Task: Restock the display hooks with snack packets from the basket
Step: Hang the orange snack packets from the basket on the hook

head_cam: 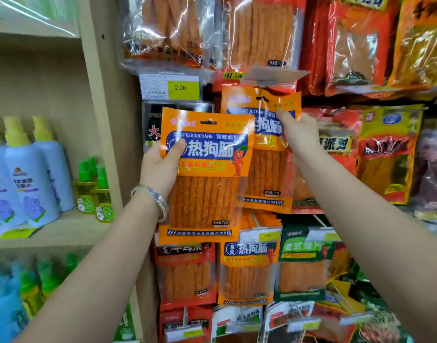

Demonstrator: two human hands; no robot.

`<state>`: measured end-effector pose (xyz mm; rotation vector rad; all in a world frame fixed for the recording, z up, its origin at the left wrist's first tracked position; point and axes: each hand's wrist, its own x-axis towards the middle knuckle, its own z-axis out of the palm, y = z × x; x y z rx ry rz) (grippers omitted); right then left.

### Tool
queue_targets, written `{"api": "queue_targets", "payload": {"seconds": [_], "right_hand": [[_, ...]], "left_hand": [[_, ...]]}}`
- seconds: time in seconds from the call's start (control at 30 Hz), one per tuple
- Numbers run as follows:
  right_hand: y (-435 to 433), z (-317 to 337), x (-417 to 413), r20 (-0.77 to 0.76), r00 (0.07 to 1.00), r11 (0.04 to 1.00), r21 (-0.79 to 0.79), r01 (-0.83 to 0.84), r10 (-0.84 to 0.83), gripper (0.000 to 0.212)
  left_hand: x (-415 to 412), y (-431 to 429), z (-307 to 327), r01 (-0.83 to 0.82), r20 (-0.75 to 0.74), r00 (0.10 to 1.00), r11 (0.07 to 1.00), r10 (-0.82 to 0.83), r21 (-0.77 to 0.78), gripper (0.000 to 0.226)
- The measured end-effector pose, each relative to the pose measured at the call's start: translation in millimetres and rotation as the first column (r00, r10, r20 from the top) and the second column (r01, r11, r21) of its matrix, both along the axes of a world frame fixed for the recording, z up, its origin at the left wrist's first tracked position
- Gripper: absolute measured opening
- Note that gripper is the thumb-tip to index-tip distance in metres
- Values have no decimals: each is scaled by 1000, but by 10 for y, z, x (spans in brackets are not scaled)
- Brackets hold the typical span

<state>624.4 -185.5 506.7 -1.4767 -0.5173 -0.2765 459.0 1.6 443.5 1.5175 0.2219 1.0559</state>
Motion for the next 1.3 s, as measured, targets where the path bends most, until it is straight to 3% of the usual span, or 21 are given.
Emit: {"api": "queue_targets", "payload": {"seconds": [0.13, 0.2, 0.33, 0.47, 0.57, 0.67, 0.73, 0.8, 0.87, 1.03, 1.3], "right_hand": [[-8, -59, 33, 75, 997, 1000, -5, 14, -13, 34], [-14, -85, 34, 154, 987, 999, 20, 50, -53, 17], [-97, -221, -24, 276, 946, 979, 161, 128, -169, 35], [-143, -347, -146, 309, 950, 990, 143, -1, -44, 24], [-114, -344, -206, 256, 964, 995, 53, -80, 64, 15], [-101, -324, -192, 203, 971, 992, -32, -125, 129, 31], [-120, -295, -189, 191, 973, 991, 6, -136, 132, 25], [-157, -234, -189, 249, 965, 992, 68, -103, 83, 5], [-187, -143, -207, 320, 947, 994, 87, -66, 35, 10], [-154, 42, -89, 353, 934, 998, 59, 30, -49, 15], [10, 67, 165, 345, 935, 997, 27, 76, -80, 15]], "left_hand": [[50, -31, 24, 17, 2, 1000, 1000, -17, -10, 14], [68, -54, 27, 13, -6, 1000, 1000, -13, -3, 16], [92, -108, 18, 10, -21, 1000, 1000, -10, -14, 19], [125, -218, 25, 16, -22, 1000, 1000, -16, 19, 11], [179, -350, 38, 6, -39, 999, 996, -2, 91, 10], [247, -502, 83, 25, -44, 999, 991, -20, 128, 29], [289, -595, 136, 19, -53, 999, 986, -10, 168, 47], [326, -646, 212, -5, 14, 1000, 971, 2, 239, 41], [351, -658, 321, 4, 86, 996, 960, -29, 281, 52], [453, -687, 568, -101, 69, 995, 761, 74, 641, 60], [577, -777, 557, -60, 62, 998, 760, 26, 647, 66]]}}
